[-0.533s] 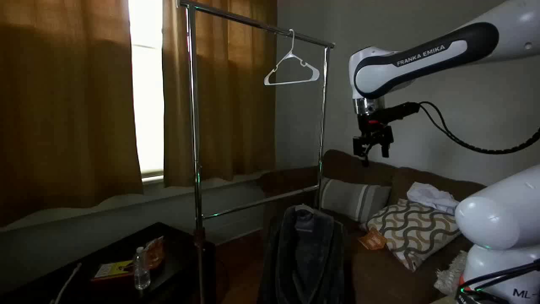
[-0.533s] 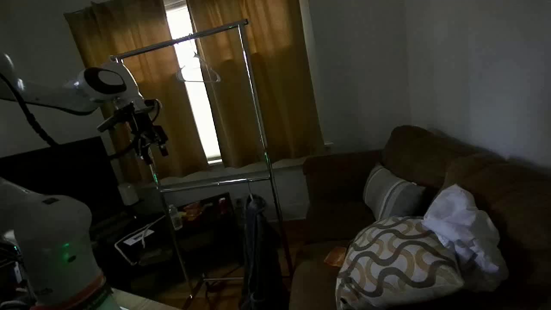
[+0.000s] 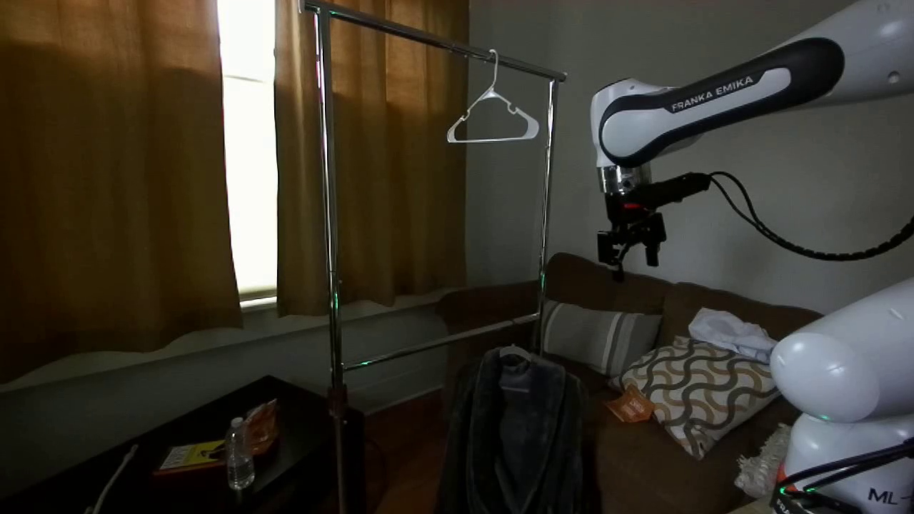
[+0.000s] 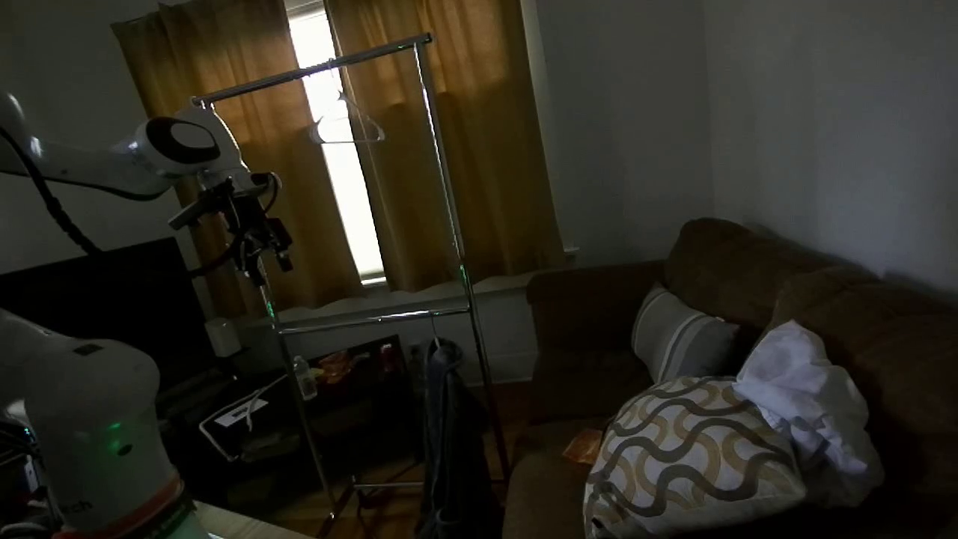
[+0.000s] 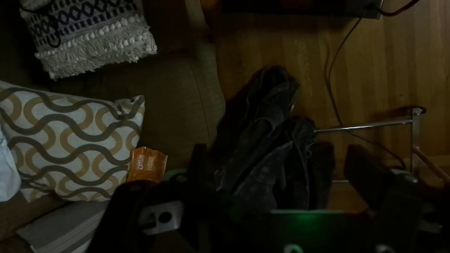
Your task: Remove the white coat hanger from the top railing and hang it on the bottom railing
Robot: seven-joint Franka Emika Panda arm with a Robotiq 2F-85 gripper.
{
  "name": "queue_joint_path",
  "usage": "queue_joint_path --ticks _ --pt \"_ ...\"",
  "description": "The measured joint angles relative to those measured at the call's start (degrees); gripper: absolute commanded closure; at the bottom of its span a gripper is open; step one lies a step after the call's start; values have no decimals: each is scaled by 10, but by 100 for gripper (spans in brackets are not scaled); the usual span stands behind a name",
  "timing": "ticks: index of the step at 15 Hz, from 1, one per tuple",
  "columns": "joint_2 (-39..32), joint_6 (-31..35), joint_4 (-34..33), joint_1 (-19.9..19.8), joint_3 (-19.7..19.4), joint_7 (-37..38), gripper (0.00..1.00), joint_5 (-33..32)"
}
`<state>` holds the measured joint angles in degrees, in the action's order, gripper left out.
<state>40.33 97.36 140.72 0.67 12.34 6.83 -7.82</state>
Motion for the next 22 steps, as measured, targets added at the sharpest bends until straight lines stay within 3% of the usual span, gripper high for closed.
queue_joint_path --ticks 20,22 --pt "0 0 0 0 0 0 0 0" --pt "0 31 -5 0 -8 0 0 -10"
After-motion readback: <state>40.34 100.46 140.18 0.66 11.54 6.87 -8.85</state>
